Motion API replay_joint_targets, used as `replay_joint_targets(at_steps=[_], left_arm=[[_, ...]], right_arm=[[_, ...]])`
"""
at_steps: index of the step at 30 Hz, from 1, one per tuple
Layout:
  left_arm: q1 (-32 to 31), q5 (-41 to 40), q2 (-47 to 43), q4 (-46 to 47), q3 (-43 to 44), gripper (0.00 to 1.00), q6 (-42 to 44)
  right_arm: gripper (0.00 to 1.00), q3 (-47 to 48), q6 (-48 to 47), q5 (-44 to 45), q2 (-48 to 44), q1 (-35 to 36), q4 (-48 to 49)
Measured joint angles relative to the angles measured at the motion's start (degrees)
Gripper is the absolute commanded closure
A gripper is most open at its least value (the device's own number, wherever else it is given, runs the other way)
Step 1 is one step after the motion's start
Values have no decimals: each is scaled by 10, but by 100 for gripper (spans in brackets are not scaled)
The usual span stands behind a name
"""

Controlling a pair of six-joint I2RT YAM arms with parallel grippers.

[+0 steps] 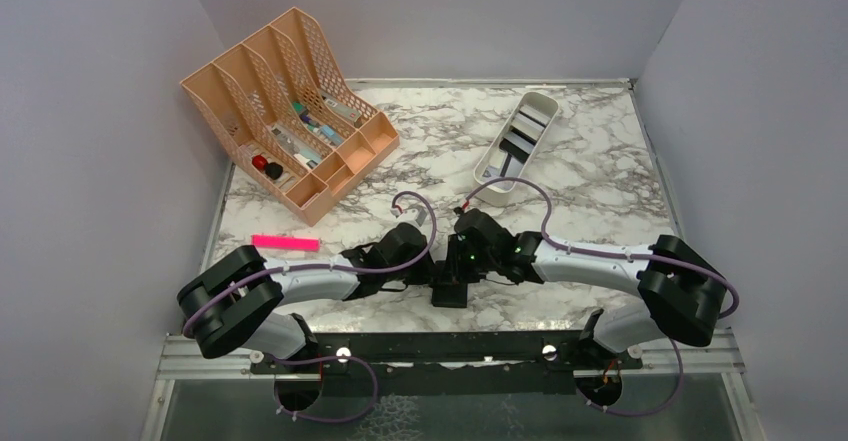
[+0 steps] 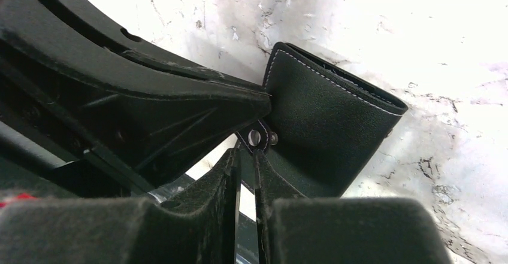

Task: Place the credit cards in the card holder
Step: Close the card holder at the center of the board.

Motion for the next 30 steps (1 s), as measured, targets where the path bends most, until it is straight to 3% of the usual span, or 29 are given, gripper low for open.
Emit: replay_joint_targets(at_steps=[30], left_arm=[[-1, -4, 2, -16, 9, 95, 0]], right_arm=[[75, 0, 37, 22, 9, 2, -11]])
